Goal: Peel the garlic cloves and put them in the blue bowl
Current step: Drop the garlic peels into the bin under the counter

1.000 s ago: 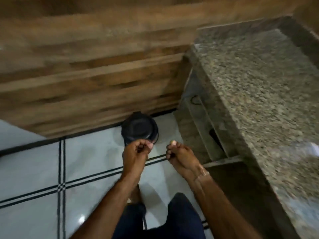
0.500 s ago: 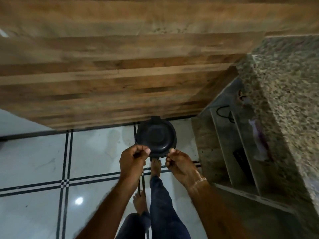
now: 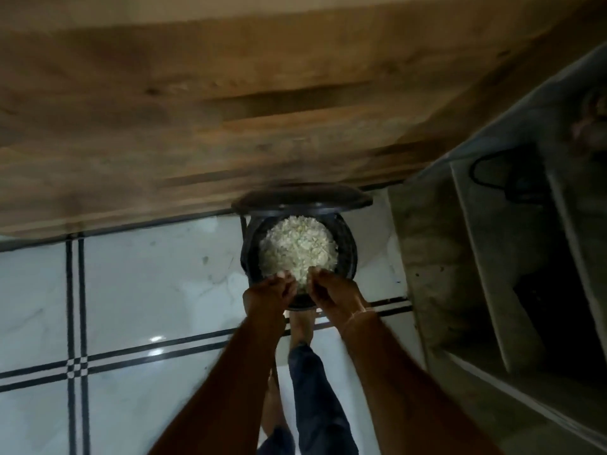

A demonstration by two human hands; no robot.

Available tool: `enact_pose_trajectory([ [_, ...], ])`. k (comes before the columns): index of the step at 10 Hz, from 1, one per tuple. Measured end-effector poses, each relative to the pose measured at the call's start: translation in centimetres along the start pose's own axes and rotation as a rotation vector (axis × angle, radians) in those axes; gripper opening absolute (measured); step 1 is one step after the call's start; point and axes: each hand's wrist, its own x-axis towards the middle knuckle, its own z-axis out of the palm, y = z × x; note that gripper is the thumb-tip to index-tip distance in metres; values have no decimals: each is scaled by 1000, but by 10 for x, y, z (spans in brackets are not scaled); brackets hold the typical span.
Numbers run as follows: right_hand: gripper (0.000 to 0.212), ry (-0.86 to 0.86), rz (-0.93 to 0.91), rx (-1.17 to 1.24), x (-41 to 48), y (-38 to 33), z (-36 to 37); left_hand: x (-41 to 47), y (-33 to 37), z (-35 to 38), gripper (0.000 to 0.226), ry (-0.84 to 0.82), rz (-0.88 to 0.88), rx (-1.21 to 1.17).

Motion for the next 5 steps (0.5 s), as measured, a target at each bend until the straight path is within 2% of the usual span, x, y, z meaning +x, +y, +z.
enact_pose_trajectory([
  [1, 15, -16, -7, -59, 37, -3, -5, 43, -9, 18, 36, -6, -52, -22],
  [2, 26, 19, -33, -199, 63, -3, -6, 60, -12, 27, 25, 112, -88, -78],
  [3, 25, 68, -23, -251, 72, -4, -5, 60, -8, 44, 12, 45, -57, -39],
  [4, 32, 59, 178, -307, 71, 5, 21, 62, -9, 56, 23, 42, 99, 158],
  [5, 52, 19, 316, 801, 38, -4, 33, 70, -29, 56, 42, 4, 38, 301],
])
